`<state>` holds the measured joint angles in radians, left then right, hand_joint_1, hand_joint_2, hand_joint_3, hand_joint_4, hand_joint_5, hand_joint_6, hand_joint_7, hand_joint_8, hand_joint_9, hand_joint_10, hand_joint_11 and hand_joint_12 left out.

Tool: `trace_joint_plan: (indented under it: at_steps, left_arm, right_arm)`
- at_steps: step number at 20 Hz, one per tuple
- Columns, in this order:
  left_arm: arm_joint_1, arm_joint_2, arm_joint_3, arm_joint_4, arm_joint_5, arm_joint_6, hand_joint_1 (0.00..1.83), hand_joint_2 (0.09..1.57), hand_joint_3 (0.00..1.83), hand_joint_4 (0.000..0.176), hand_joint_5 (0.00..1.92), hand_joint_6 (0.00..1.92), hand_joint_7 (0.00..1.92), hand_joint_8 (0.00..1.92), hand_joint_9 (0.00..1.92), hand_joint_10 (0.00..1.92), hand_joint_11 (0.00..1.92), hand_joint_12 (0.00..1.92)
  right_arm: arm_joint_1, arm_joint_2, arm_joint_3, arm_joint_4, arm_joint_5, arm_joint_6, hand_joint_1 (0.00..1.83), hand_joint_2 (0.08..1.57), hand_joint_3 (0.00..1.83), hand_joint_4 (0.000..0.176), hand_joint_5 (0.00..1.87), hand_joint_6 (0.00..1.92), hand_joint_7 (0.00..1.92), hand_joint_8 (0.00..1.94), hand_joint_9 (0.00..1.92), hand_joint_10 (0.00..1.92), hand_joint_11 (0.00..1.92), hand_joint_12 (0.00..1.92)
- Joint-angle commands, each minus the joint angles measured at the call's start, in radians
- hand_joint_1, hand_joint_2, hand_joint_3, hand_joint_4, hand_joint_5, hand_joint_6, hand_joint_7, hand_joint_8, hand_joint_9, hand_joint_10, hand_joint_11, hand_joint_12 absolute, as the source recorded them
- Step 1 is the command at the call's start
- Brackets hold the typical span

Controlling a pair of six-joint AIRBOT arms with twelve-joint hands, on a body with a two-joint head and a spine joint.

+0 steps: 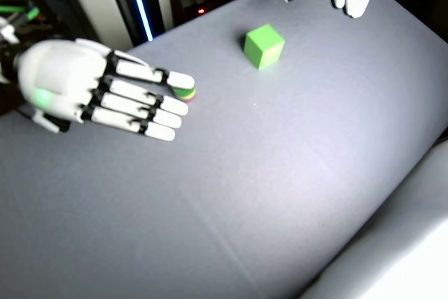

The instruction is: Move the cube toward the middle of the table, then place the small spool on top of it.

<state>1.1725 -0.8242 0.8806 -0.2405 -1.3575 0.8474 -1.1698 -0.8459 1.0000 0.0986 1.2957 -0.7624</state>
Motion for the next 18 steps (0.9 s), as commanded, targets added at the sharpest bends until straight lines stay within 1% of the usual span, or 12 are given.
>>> trace_joint_plan:
  at_steps: [1, 2, 3, 4, 5, 6, 8, 10, 11, 12, 17, 18]
  left_arm:
    - [-0.011, 0.008, 0.005, 0.002, -0.112, -0.005, 0.62, 0.97, 0.0, 0.092, 0.43, 0.0, 0.34, 0.0, 0.33, 0.02, 0.0, 0.71]
    - [-0.011, 0.008, 0.007, 0.002, -0.112, -0.005, 0.6, 0.97, 0.0, 0.089, 0.43, 0.0, 0.33, 0.0, 0.32, 0.01, 0.0, 0.66]
    - [-0.011, 0.008, 0.008, 0.001, -0.111, -0.005, 0.63, 0.94, 0.0, 0.085, 0.43, 0.0, 0.33, 0.0, 0.33, 0.01, 0.0, 0.71]
    - [-0.014, 0.008, 0.008, 0.007, -0.103, -0.004, 0.66, 0.9, 0.0, 0.13, 0.39, 0.0, 0.3, 0.0, 0.32, 0.0, 0.0, 0.74]
    - [-0.019, 0.008, 0.008, 0.019, -0.092, -0.005, 0.64, 0.89, 0.0, 0.152, 0.37, 0.0, 0.29, 0.0, 0.32, 0.0, 0.0, 0.75]
    - [-0.026, 0.007, 0.008, 0.038, -0.072, -0.007, 0.59, 0.88, 0.0, 0.171, 0.33, 0.0, 0.27, 0.0, 0.32, 0.0, 0.0, 0.75]
    - [-0.042, 0.006, 0.013, 0.079, -0.039, -0.027, 0.56, 0.85, 0.0, 0.176, 0.28, 0.0, 0.23, 0.0, 0.29, 0.0, 0.0, 0.71]
    - [-0.062, 0.006, 0.015, 0.116, -0.011, -0.032, 0.59, 0.82, 0.0, 0.176, 0.26, 0.0, 0.18, 0.0, 0.27, 0.0, 0.0, 0.72]
    - [-0.093, 0.002, 0.018, 0.163, 0.029, -0.034, 0.6, 0.82, 0.0, 0.172, 0.26, 0.0, 0.18, 0.0, 0.26, 0.0, 0.0, 0.76]
    - [-0.105, -0.002, 0.021, 0.179, 0.045, -0.038, 0.59, 0.81, 0.0, 0.175, 0.24, 0.0, 0.18, 0.0, 0.25, 0.0, 0.0, 0.75]
    - [-0.217, -0.07, 0.059, 0.318, 0.202, -0.074, 0.59, 0.84, 0.0, 0.176, 0.3, 0.0, 0.2, 0.0, 0.23, 0.0, 0.02, 0.7]
    - [-0.233, -0.084, 0.065, 0.334, 0.224, -0.073, 0.58, 0.84, 0.0, 0.176, 0.3, 0.0, 0.18, 0.0, 0.21, 0.0, 0.01, 0.68]
  right_arm:
    - [0.009, 0.001, 0.007, 0.014, 0.119, 0.005, 0.65, 1.36, 0.0, 0.0, 0.47, 0.0, 0.49, 0.0, 0.51, 0.02, 0.26, 0.8]
    - [0.009, 0.0, 0.008, 0.014, 0.119, 0.005, 0.62, 1.36, 0.0, 0.0, 0.47, 0.0, 0.48, 0.0, 0.5, 0.01, 0.24, 0.8]
    - [0.009, -0.001, 0.008, 0.014, 0.118, 0.005, 0.61, 1.36, 0.0, 0.0, 0.47, 0.0, 0.47, 0.0, 0.48, 0.0, 0.24, 0.81]
    - [0.009, -0.003, 0.009, 0.013, 0.117, 0.005, 0.62, 1.37, 0.0, 0.0, 0.46, 0.0, 0.47, 0.0, 0.49, 0.0, 0.23, 0.91]
    - [0.009, -0.004, 0.009, 0.013, 0.115, 0.005, 0.62, 1.37, 0.0, 0.0, 0.46, 0.0, 0.47, 0.0, 0.48, 0.0, 0.2, 0.97]
    - [0.009, -0.004, 0.01, 0.013, 0.114, 0.005, 0.65, 1.36, 0.0, 0.0, 0.48, 0.0, 0.47, 0.0, 0.48, 0.0, 0.18, 0.92]
    - [0.009, -0.004, 0.011, 0.012, 0.114, 0.005, 0.64, 1.36, 0.0, 0.0, 0.48, 0.0, 0.47, 0.0, 0.48, 0.0, 0.2, 0.82]
    - [0.009, -0.004, 0.012, 0.012, 0.114, 0.005, 0.64, 1.36, 0.0, 0.0, 0.47, 0.0, 0.46, 0.0, 0.48, 0.0, 0.22, 0.81]
    - [0.009, -0.006, 0.013, 0.012, 0.113, 0.004, 0.64, 1.36, 0.0, 0.0, 0.46, 0.0, 0.45, 0.0, 0.47, 0.0, 0.21, 0.86]
    - [0.009, -0.007, 0.014, 0.012, 0.113, 0.004, 0.66, 1.36, 0.0, 0.0, 0.47, 0.0, 0.47, 0.0, 0.47, 0.0, 0.2, 0.81]
    - [0.009, -0.009, 0.015, 0.012, 0.112, 0.004, 0.64, 1.38, 0.0, 0.0, 0.48, 0.0, 0.47, 0.0, 0.47, 0.0, 0.22, 0.79]
    - [0.009, -0.009, 0.015, 0.012, 0.112, 0.004, 0.65, 1.38, 0.0, 0.0, 0.47, 0.0, 0.45, 0.0, 0.45, 0.0, 0.17, 0.85]
